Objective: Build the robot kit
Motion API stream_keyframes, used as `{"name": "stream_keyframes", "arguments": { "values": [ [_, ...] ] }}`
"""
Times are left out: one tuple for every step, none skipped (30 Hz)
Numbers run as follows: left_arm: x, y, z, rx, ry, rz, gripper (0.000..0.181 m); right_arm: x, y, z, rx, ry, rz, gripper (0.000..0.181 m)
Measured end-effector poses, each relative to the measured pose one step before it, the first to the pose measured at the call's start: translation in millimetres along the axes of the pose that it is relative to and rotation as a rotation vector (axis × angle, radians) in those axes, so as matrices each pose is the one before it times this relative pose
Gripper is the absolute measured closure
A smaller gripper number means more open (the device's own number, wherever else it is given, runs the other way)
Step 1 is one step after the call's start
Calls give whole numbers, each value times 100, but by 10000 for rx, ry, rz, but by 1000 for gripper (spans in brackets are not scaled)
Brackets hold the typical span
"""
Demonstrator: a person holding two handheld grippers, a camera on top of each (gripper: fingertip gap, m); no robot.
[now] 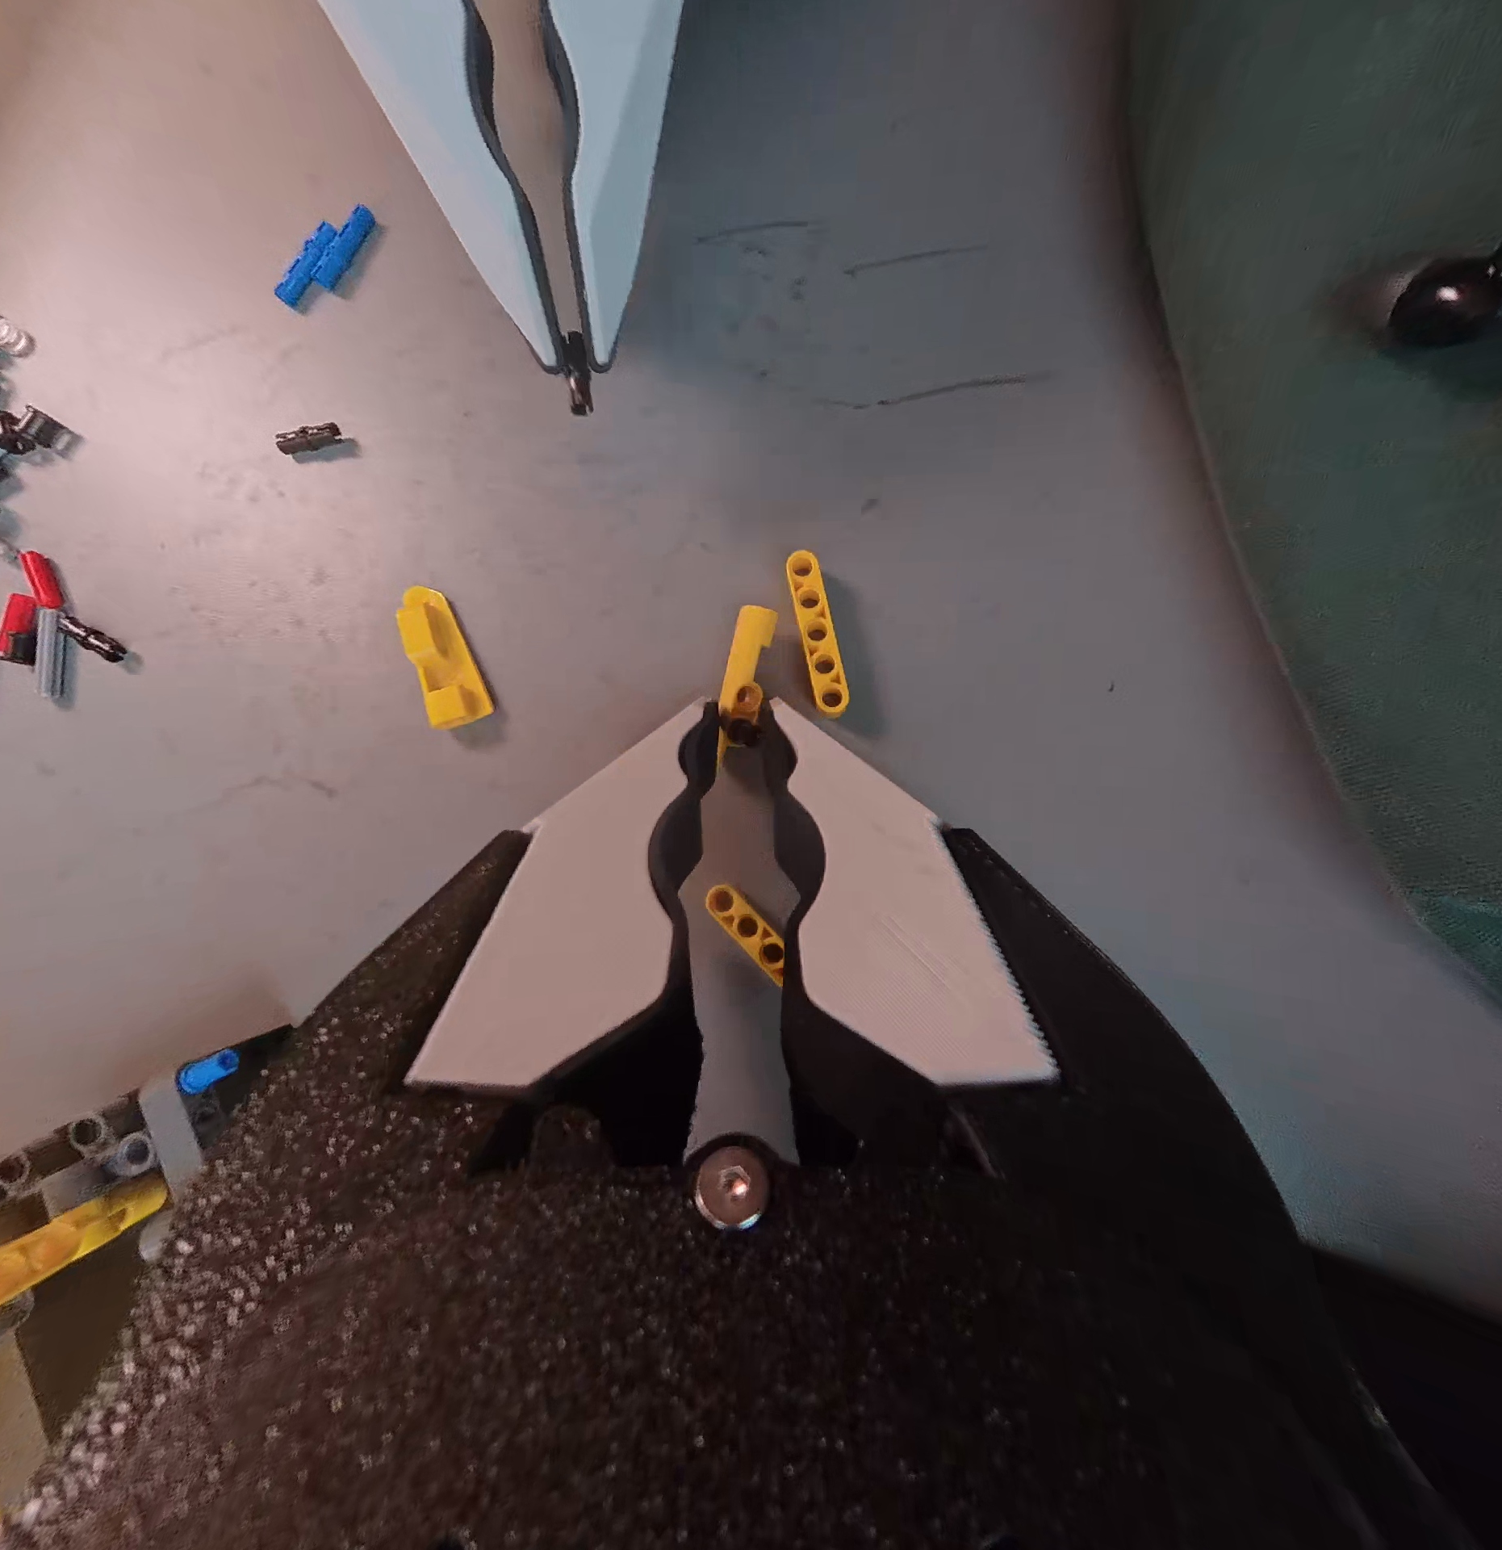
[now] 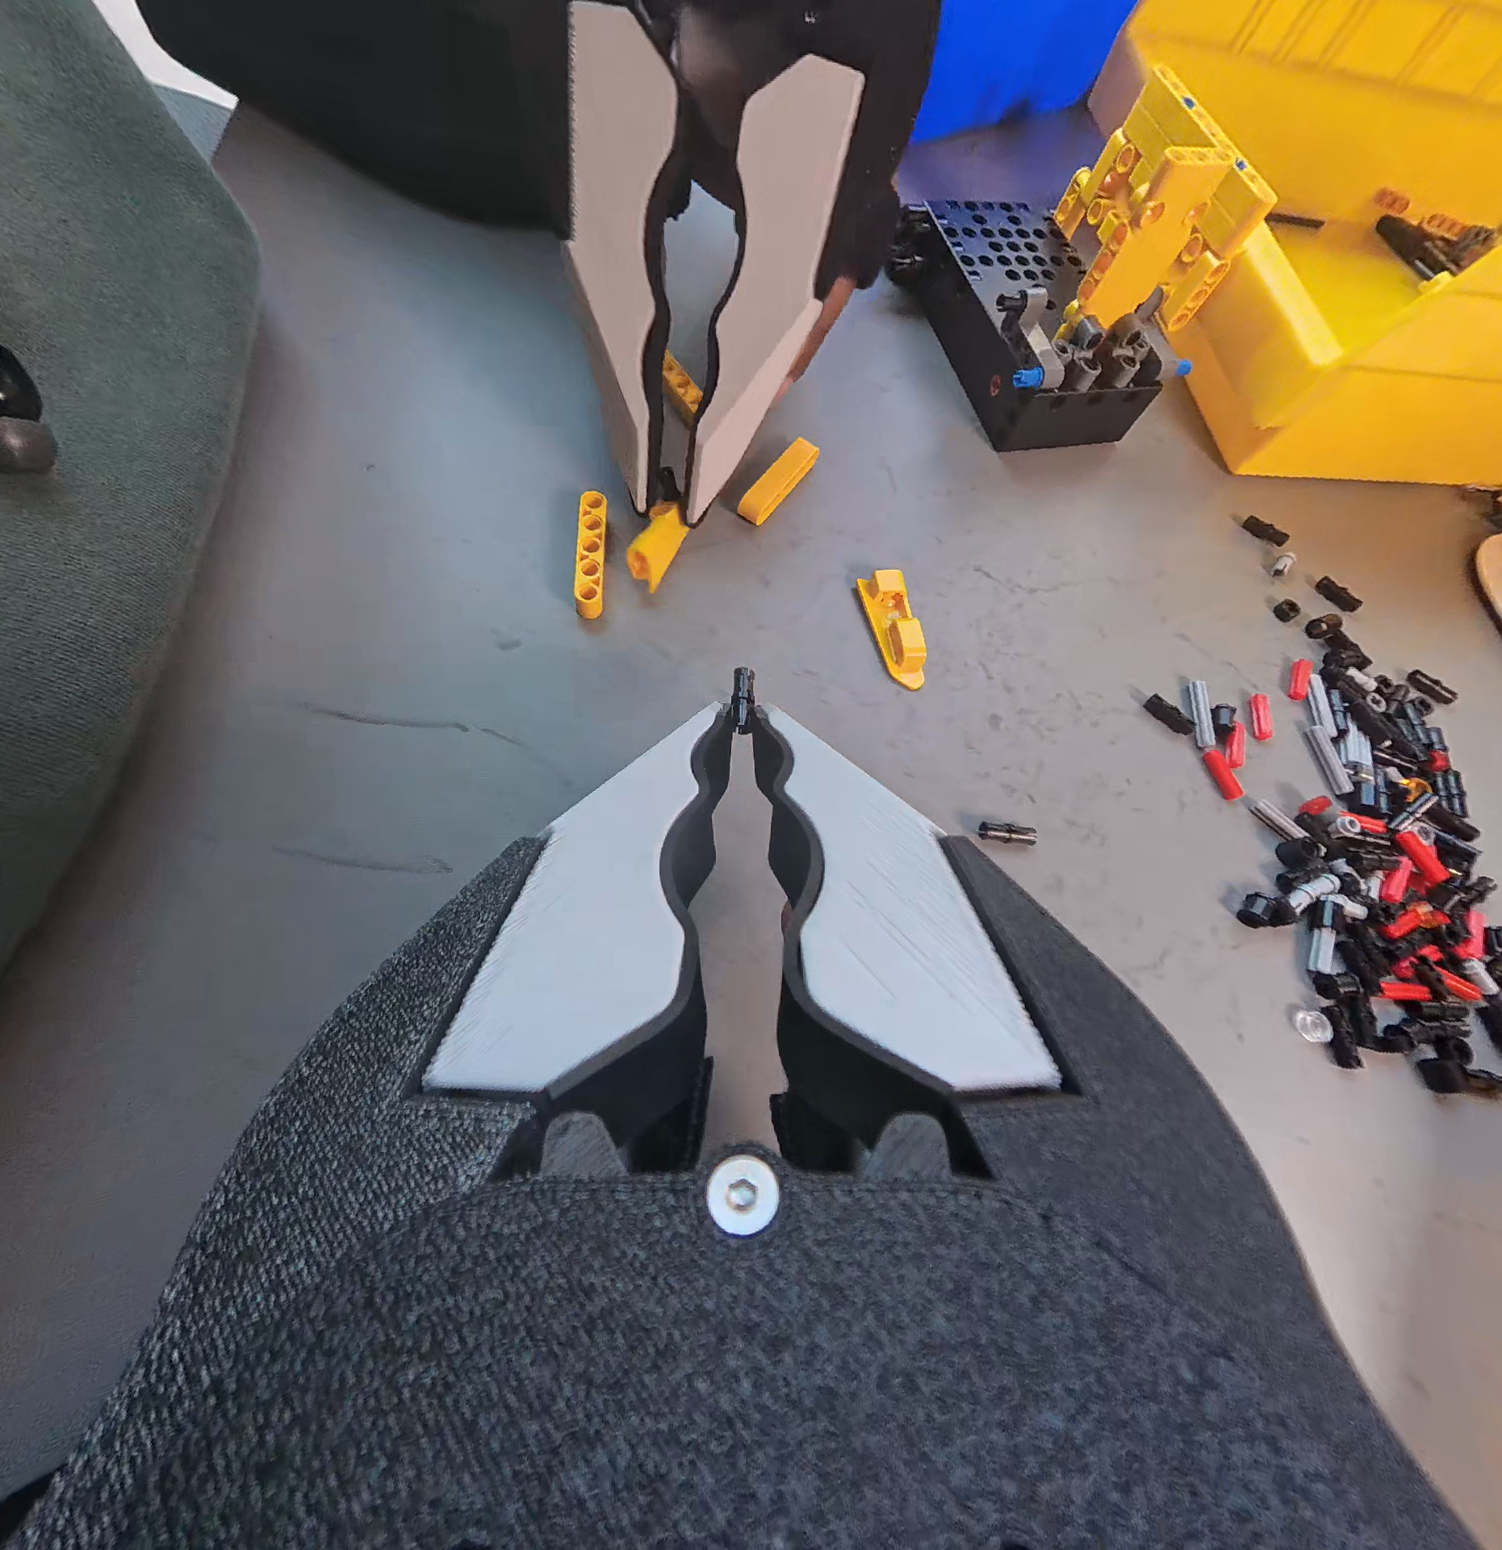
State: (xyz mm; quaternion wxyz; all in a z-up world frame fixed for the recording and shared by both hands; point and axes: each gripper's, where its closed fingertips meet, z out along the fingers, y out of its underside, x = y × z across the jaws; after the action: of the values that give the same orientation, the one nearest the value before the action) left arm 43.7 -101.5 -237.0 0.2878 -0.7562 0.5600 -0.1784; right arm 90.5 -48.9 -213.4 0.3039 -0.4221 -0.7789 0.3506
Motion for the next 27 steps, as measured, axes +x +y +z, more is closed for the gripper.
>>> {"name": "stream_keyframes", "arguments": {
  "values": [
    [-172,-286,29,107,286,-301,174,-145,-201,105,47,-34,0,177],
    [-280,-151,65,39,274,-331,174,-104,-261,125,67,-1,-20,177],
    [-379,-38,86,-49,213,-315,174,-116,-274,154,47,-16,-32,177],
    [-409,-42,121,-77,172,-252,174,-77,-215,183,4,-1,-44,177],
    [-501,-60,146,-87,90,-189,170,34,-123,195,-43,48,-50,177],
    [-541,-96,144,-82,19,-111,166,71,23,216,-111,40,-37,177],
    [-471,-180,124,-44,-2,-1,163,140,63,212,-120,54,-46,177],
    [-554,-232,62,3,-116,79,163,194,125,199,-132,71,-44,177],
    [-531,-274,-28,38,-160,98,163,246,145,173,-132,74,-25,177],
    [-372,-300,-104,85,-93,61,163,275,133,156,-103,79,15,177],
    [-256,-276,-157,116,-50,1,163,269,137,127,-84,60,43,177],
    [-198,-119,-162,57,-70,-31,163,264,98,112,-59,60,37,177],
    [-154,115,-181,-42,-122,-17,163,289,124,114,-61,76,30,177],
    [-98,263,-210,-112,-174,-6,163,269,110,117,-55,68,12,177],
    [21,342,-249,-154,-185,-25,163,252,59,128,-27,61,-8,177],
    [168,315,-295,-131,-157,-51,162,173,25,151,-13,11,-16,177],
    [237,256,-280,-74,-148,-92,162,144,2,178,-26,-17,-22,177],
    [258,205,-196,-28,-136,-120,162,184,28,240,-70,-1,-41,177],
    [345,163,-52,4,-44,-95,163,201,-9,271,-87,1,-100,177],
    [317,233,128,-53,-23,-45,164,154,-15,306,-102,-37,-105,177],
    [137,289,256,-129,-76,32,164,87,-4,335,-148,-79,-63,177],
    [-38,170,277,-99,-123,93,164,9,13,315,-169,-84,-99,177],
    [-311,-17,238,3,-218,70,165,-186,-7,259,-165,-131,-197,177],
    [-472,-116,153,51,-229,-9,166,-428,-62,153,-125,-185,-251,177],
    [-501,-128,60,57,-212,-59,168,-427,-26,82,-138,-122,-197,177],
    [-520,-202,-26,112,-247,-56,169,-364,-75,-28,-72,-39,-153,177],
    [-450,-273,-70,164,-243,-56,170,-600,-232,-100,97,-153,-91,177]
  ]
}}
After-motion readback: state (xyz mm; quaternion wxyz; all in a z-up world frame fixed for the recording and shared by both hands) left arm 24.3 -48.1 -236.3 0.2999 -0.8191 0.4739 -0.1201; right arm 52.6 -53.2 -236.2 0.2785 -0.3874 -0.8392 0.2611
